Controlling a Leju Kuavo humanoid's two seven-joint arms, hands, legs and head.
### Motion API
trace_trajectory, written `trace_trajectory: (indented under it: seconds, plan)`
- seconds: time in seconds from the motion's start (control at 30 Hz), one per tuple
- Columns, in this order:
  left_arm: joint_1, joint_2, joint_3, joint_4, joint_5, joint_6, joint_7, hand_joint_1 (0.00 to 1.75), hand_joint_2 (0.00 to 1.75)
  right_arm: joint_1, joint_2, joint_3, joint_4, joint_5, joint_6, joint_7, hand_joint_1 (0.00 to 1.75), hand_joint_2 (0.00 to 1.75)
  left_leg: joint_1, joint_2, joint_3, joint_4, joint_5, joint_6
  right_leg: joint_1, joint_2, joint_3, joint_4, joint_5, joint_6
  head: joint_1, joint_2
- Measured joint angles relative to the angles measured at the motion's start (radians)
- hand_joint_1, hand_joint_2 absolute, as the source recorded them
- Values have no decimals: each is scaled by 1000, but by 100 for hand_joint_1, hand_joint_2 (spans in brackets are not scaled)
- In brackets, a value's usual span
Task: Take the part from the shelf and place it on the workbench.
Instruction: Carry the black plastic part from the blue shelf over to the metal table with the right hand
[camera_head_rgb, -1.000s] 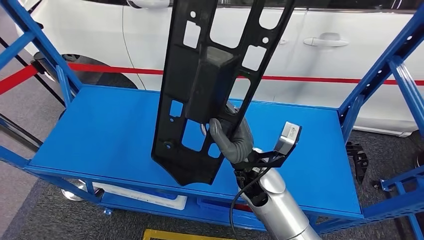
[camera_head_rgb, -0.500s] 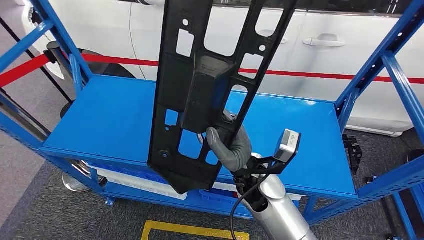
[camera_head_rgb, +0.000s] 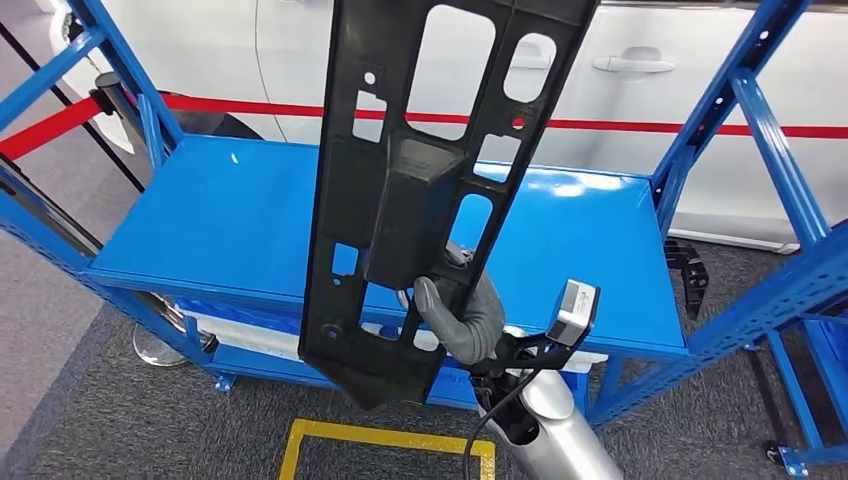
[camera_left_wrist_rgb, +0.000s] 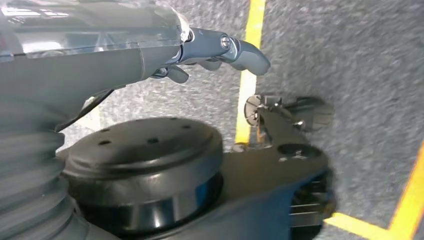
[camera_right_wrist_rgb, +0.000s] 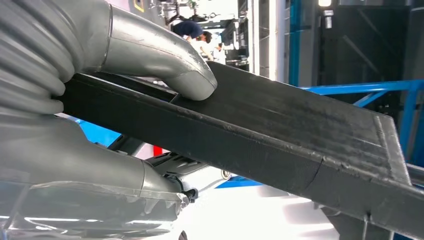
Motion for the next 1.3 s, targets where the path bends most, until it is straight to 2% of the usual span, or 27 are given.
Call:
trace_trajectory:
  seconds: [0.07,0.1,0.13,0.17,0.2,0.27,0.33,0.37,0.43,0.47,0.53,0.6,0.63,0.67,0.7,0.77,0.83,0.87,0.97,1.0,1.03,1.1,1.13,1.17,1.2,1.23,1.3]
  plan:
    - [0,0,0,0,0,-1,0,0,175,4,1,-1,-2,0,1,0,175,175,3,0,-34,118,-97,-7,3,-2,-24,1,19,-10,-1,0]
    - [0,0,0,0,0,-2,0,0,175,6,1,-1,-3,0,2,0,175,175,4,0,-47,182,-132,-9,5,-2,-38,2,29,-12,-1,0]
    - [0,0,0,0,0,-2,0,0,175,9,1,-2,-3,0,2,0,175,175,4,0,-49,225,-142,-10,7,-2,-53,5,39,-12,-1,0]
    - [0,0,0,0,0,-2,0,0,175,11,1,-2,-3,0,2,0,175,175,4,0,-36,235,-129,-10,8,-2,-68,8,47,-11,-1,0]
    - [0,0,0,0,0,-2,0,0,175,13,1,-2,-3,0,2,0,175,175,4,0,-4,208,-102,-9,9,-2,-83,12,56,-9,-1,0]
    - [-2,0,0,0,-1,-2,0,0,175,14,1,-4,-6,1,2,0,175,175,2,0,98,75,-67,-1,11,-1,-106,20,70,-4,-1,0]
    - [-6,0,0,0,-5,-2,-2,0,175,16,1,-7,-9,8,3,0,175,175,-3,-1,170,-36,-75,10,12,-2,-114,22,84,6,-1,0]
    - [-7,0,0,0,-7,-2,-4,0,175,18,1,-9,-12,15,4,-1,175,175,-6,-2,180,-58,-81,16,11,-3,-115,21,92,12,-2,0]
    - [-6,0,-1,0,-10,-4,-9,0,175,30,0,-16,-19,32,5,-6,175,175,-6,0,170,-67,-67,28,9,-4,-116,19,103,25,-3,0]
    - [-7,0,-1,0,-13,-5,-10,0,175,38,0,-22,-23,38,5,-9,175,175,-4,2,165,-70,-58,35,7,-2,-122,27,90,31,-3,0]
    - [-7,-1,-2,0,-19,-7,-10,0,175,53,-1,-36,-31,49,6,-15,175,175,1,6,147,-75,-34,48,4,1,-146,94,10,41,-2,0]
    - [-6,-1,-3,0,-24,-10,-10,0,175,68,-2,-48,-37,55,6,-17,175,175,1,7,120,-74,-13,52,-1,2,-179,218,-82,51,-1,0]
    - [-6,-1,-4,0,-26,-11,-10,0,175,77,-3,-53,-39,57,6,-18,175,175,1,8,105,-73,-2,51,-4,2,-187,270,-99,55,-1,0]
    - [-5,-1,-4,0,-27,-12,-10,0,175,86,-3,-58,-41,60,7,-18,175,175,1,8,90,-71,8,49,-7,2,-181,296,-90,59,-1,0]
    - [-5,-1,-4,0,-28,-13,-10,0,175,93,-4,-62,-43,63,7,-19,175,175,2,8,75,-67,16,45,-10,1,-158,288,-63,61,-1,0]
    - [-5,-1,-5,0,-30,-14,-9,0,175,99,-4,-69,-51,70,9,-19,175,175,2,9,50,-57,28,37,-16,2,-67,181,-19,63,-1,0]
    - [-7,-1,-6,0,-32,-15,-8,0,175,99,-3,-75,-64,74,10,-19,175,175,2,9,33,-47,38,26,-13,4,17,56,-28,56,-2,0]
    - [-7,-1,-6,0,-33,-15,-7,0,175,99,-2,-78,-70,76,10,-18,175,175,1,9,28,-45,45,20,-9,5,33,23,-39,51,-2,0]
    - [-6,-1,-8,0,-34,-16,-5,0,175,102,-1,-89,-78,80,10,-13,175,175,5,7,15,-48,62,1,-3,3,21,6,-24,28,-2,0]
    - [-5,-1,-9,0,-34,-16,-4,0,175,103,0,-91,-79,83,11,-11,175,175,7,7,4,-32,43,-4,-4,2,12,3,-14,20,-2,0]
    - [-4,-1,-9,0,-34,-16,-3,0,175,104,3,-94,-80,85,13,-9,175,175,8,7,-12,4,6,-7,-5,2,2,0,-3,12,-2,0]
    - [-3,-1,-9,0,-34,-16,-1,0,175,105,8,-100,-80,89,19,-1,175,175,9,7,-49,122,-90,-8,-2,3,-22,1,17,4,-3,0]
    - [-3,-1,-9,0,-34,-16,-1,0,175,106,10,-104,-80,90,21,2,175,175,8,6,-61,183,-120,-7,1,5,-36,3,27,2,-3,0]
    - [-4,-1,-9,0,-34,-17,-1,0,175,108,10,-107,-80,91,23,5,175,175,7,6,-59,220,-126,-5,4,8,-50,5,37,1,-3,0]
    - [-4,-1,-9,0,-34,-17,-1,0,175,110,11,-109,-80,91,23,6,175,175,6,5,-44,230,-113,-2,6,13,-66,7,47,1,-3,0]
    - [-5,-1,-9,0,-34,-17,-1,0,175,111,11,-111,-80,91,23,6,175,175,5,3,-10,199,-85,2,8,19,-80,10,56,2,-3,0]
    - [-6,0,-10,0,-35,-18,-1,0,175,112,13,-113,-80,91,24,6,175,175,3,-21,89,68,-55,15,11,34,-104,14,74,6,-3,0]
